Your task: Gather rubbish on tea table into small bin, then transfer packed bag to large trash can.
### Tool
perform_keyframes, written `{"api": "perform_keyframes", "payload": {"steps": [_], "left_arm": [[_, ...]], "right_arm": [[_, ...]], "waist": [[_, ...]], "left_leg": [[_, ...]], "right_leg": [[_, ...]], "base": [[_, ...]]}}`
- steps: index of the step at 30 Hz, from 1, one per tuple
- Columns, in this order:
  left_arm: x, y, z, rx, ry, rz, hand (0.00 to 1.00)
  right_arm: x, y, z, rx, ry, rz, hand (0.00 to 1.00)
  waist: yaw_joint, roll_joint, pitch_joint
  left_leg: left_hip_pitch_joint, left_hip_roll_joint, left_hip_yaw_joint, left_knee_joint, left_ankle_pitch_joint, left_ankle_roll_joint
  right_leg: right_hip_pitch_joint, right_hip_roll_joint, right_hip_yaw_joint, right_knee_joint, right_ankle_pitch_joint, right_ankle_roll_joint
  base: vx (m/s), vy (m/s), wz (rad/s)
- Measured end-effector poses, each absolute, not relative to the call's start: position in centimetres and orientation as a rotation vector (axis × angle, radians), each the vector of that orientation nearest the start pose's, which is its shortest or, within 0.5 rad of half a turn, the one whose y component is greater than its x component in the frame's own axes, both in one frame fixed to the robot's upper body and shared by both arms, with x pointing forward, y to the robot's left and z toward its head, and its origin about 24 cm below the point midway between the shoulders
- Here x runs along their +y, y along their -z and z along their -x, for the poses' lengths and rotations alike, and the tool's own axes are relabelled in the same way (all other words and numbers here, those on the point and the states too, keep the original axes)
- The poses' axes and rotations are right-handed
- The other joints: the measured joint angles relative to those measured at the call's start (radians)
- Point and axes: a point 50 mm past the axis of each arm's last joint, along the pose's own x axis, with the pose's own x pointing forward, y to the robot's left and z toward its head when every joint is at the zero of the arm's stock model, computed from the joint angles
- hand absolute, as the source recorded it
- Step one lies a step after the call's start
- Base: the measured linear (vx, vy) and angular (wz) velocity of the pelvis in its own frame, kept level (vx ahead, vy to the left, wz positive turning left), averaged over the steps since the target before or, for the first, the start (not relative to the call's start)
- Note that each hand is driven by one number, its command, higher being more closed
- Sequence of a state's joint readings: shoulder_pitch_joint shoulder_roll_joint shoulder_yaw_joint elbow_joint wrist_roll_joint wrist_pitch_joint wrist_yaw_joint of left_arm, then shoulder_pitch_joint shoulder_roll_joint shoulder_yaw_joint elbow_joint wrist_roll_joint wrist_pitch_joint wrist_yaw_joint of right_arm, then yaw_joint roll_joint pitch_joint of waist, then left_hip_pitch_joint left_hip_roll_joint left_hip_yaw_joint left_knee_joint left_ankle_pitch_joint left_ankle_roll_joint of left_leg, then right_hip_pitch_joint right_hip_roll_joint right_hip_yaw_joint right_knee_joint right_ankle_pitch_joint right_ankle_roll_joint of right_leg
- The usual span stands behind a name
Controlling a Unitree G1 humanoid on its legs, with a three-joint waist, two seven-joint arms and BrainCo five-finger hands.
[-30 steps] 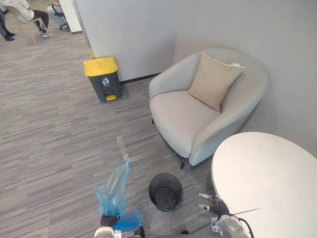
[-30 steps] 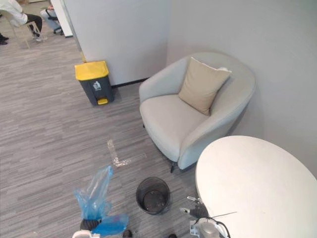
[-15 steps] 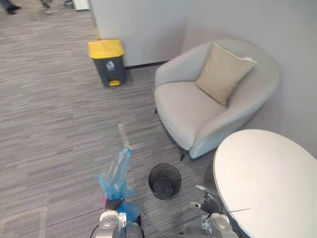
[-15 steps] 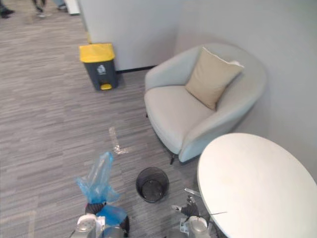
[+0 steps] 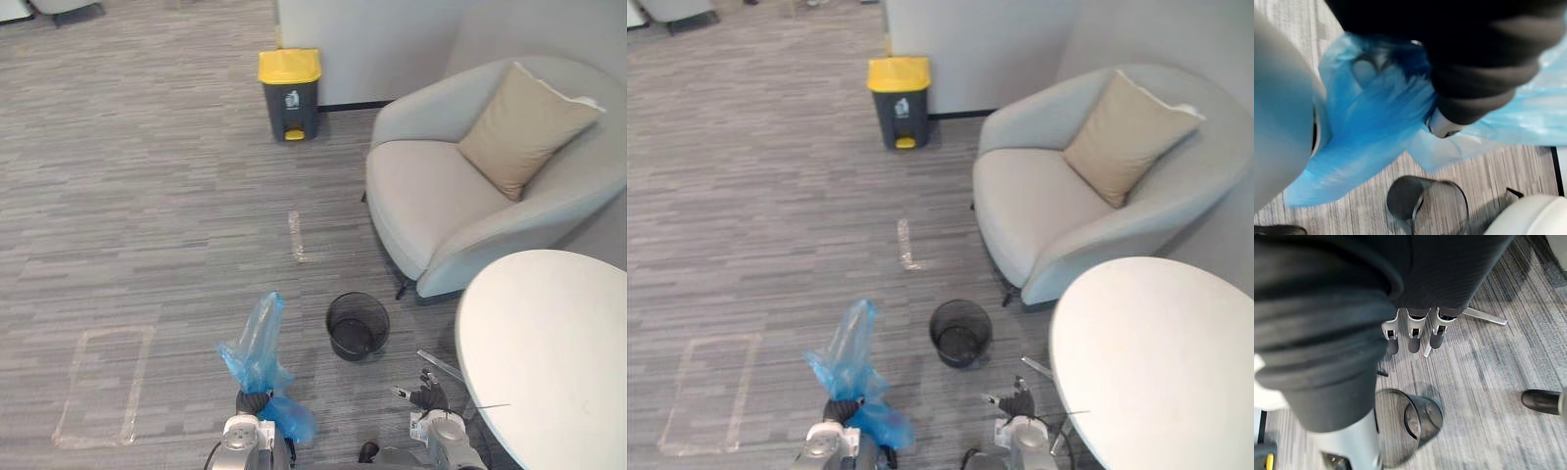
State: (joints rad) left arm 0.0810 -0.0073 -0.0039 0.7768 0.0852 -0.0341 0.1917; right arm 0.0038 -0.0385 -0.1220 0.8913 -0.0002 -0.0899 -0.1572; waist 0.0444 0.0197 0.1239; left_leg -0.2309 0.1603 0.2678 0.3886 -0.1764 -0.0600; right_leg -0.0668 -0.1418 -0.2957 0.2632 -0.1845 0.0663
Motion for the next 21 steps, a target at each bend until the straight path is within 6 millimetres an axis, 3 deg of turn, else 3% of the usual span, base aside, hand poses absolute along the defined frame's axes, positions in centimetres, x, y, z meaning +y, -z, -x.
{"api": "perform_keyframes", "payload": {"steps": [2, 4, 8, 13, 15, 16, 18, 21], "left_arm": [[16.4, 13.1, -15.1, 0.821, -0.125, -0.201, 1.0], [16.7, 13.0, -15.3, 0.814, -0.101, -0.239, 1.0], [17.6, 13.1, -15.0, 0.827, -0.1, -0.277, 1.0], [18.0, 13.5, -14.1, 0.857, -0.115, -0.274, 1.0], [18.2, 13.5, -14.0, 0.861, -0.118, -0.279, 1.0], [18.2, 13.5, -14.1, 0.859, -0.122, -0.273, 1.0], [18.4, 13.3, -14.3, 0.847, -0.138, -0.264, 1.0], [18.9, 13.2, -14.5, 0.843, -0.156, -0.265, 1.0]], "right_arm": [[-18.1, 13.2, -15.9, 0.817, 0.271, 0.025, 0.0], [-18.1, 13.3, -15.9, 0.819, 0.272, 0.026, 0.0], [-17.6, 13.8, -15.9, 0.858, 0.251, 0.029, 0.0], [-17.8, 13.8, -16.0, 0.862, 0.257, 0.031, 0.0], [-18.1, 13.8, -15.8, 0.864, 0.274, 0.023, 0.0], [-18.2, 13.8, -15.8, 0.865, 0.28, 0.02, 0.0], [-17.9, 14.0, -15.3, 0.879, 0.279, 0.012, 0.0], [-17.8, 14.0, -15.3, 0.881, 0.278, 0.008, 0.0]], "waist": [[-0.009, -0.03, -0.01], [-0.013, -0.039, -0.016], [-0.011, -0.031, -0.014], [-0.014, -0.044, -0.007], [-0.033, -0.051, 0.0], [-0.037, -0.042, 0.009], [-0.046, -0.029, 0.02], [-0.043, -0.035, 0.031]], "left_leg": [[0.035, -0.072, -0.006, -0.125, 0.06, 0.016], [0.058, -0.114, -0.022, -0.191, 0.092, 0.036], [0.056, -0.144, -0.032, -0.181, 0.084, 0.05], [0.004, -0.176, -0.042, -0.043, -0.007, 0.094], [0.003, -0.198, -0.084, -0.011, -0.041, 0.111], [0.013, -0.204, -0.11, -0.01, -0.048, 0.122], [0.043, -0.194, -0.149, -0.011, -0.067, 0.128], [0.101, -0.193, -0.18, -0.04, -0.091, 0.126]], "right_leg": [[0.005, -0.035, 0.005, -0.05, 0.018, 0.014], [0.031, -0.051, 0.008, -0.095, 0.044, 0.015], [0.039, -0.062, 0.033, -0.111, 0.051, 0.036], [0.011, -0.112, 0.033, 0.014, -0.039, 0.064], [0.004, -0.133, 0.045, 0.12, -0.049, 0.017], [-0.051, -0.139, 0.076, 0.259, -0.019, -0.028], [-0.133, -0.084, 0.149, 0.377, -0.061, -0.005], [-0.224, 0.008, 0.134, 0.325, -0.073, 0.007]], "base": [[-0.07, 0.172, 0.39], [-0.06, 0.143, 0.42], [-0.06, 0.112, 0.14], [0.03, 0.08, 0.19], [0.15, 0.069, 0.46], [0.19, 0.096, 0.6], [0.18, 0.053, 0.53], [0.25, -0.029, 0.29]]}}
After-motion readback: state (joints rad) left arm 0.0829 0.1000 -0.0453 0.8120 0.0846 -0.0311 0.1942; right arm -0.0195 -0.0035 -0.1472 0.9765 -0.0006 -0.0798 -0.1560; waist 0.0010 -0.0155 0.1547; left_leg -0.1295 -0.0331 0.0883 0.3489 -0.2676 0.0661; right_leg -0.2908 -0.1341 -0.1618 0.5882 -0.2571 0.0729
